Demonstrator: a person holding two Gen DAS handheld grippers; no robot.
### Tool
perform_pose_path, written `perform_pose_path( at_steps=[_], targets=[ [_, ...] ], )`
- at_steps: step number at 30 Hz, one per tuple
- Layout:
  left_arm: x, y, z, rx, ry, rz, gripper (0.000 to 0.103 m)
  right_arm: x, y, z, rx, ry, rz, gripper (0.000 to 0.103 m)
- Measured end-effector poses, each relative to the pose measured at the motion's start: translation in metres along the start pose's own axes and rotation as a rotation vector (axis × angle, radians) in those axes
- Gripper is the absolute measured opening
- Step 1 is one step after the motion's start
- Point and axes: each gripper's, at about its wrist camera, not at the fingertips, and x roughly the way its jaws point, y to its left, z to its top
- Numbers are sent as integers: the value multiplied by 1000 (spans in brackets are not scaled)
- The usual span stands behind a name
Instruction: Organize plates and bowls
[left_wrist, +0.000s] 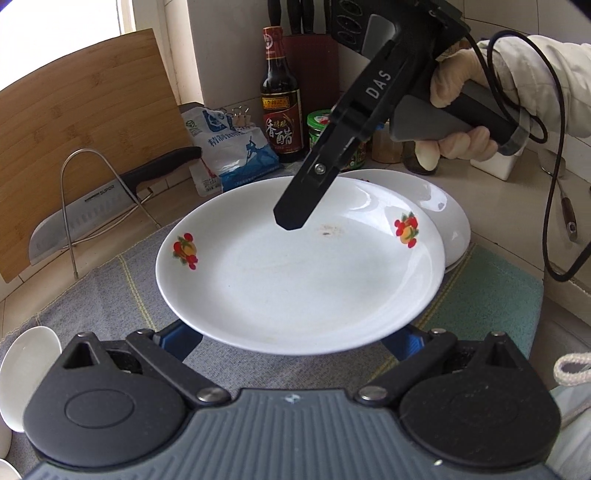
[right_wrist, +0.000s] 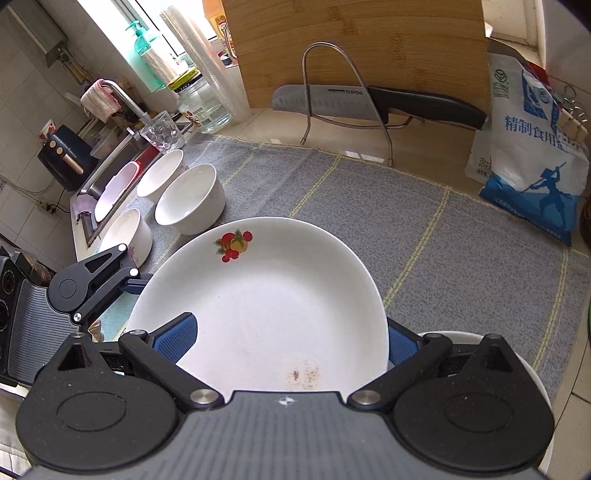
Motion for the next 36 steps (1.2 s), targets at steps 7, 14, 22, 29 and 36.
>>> perform_pose_path(
  at_steps=[7, 14, 22, 29, 36],
  targets=[
    [13, -19, 14, 47, -5, -56, 101, -21, -16, -24, 58, -28, -43, 103],
    [28, -30, 25, 84, 0, -100, 101, -39, -34, -44, 106, -54, -68, 103],
    [42, -37, 31, 114, 11, -129, 101, -45, -53, -61, 153, -61, -88, 103],
    [51, -42, 33, 128, 28, -140, 101, -49, -65, -71, 178, -70, -83, 103],
    [62, -45, 36, 128, 41, -154, 101, -52, -75, -77, 198, -79, -86, 103]
  ],
)
